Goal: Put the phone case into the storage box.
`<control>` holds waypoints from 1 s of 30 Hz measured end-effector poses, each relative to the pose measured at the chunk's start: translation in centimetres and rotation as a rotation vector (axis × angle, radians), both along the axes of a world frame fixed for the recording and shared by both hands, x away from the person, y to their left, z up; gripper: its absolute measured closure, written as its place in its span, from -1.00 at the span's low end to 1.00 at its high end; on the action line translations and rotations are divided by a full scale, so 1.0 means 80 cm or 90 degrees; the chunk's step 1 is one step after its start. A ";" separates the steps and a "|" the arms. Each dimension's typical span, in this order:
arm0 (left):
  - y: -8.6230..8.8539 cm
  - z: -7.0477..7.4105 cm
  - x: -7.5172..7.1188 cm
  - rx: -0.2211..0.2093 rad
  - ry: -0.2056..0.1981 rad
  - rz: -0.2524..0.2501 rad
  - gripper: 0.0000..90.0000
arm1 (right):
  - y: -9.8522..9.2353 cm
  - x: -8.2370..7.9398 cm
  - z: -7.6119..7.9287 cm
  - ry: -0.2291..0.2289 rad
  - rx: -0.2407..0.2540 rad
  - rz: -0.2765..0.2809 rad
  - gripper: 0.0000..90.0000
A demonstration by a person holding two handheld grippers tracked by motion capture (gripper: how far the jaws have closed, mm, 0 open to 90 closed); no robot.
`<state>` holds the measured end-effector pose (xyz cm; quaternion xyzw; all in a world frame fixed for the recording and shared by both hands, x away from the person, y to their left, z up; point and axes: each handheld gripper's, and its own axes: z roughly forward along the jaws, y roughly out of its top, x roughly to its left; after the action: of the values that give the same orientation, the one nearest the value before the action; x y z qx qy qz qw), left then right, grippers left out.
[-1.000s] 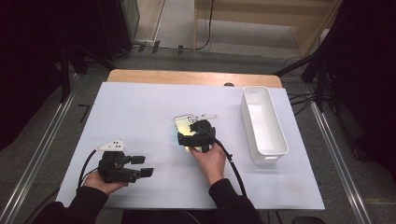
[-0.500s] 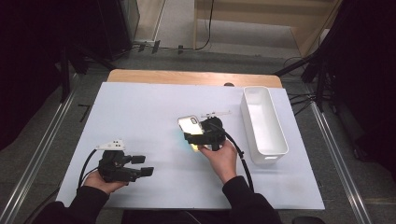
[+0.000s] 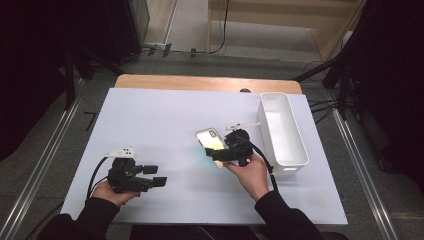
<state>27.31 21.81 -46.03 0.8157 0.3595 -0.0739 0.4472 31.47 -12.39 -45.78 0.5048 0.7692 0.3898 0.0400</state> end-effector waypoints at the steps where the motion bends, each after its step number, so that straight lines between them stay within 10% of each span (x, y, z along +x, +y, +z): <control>1: -0.001 0.001 0.000 0.002 0.000 -0.001 -0.37 | -0.002 -0.002 -0.001 -0.001 0.009 0.005 -0.68; 18: -0.021 0.019 0.028 -0.020 0.050 0.034 -0.36 | 0.002 -0.025 -0.009 -0.012 0.092 0.024 -0.68; 30: -0.033 0.032 0.054 -0.022 0.054 0.048 -0.36 | 0.008 -0.028 -0.016 -0.032 0.091 0.017 -0.68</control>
<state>31.66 19.16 -43.49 0.7898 0.4072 -0.0981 0.4481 29.19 -11.73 -47.06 0.4859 0.7451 0.4566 0.0178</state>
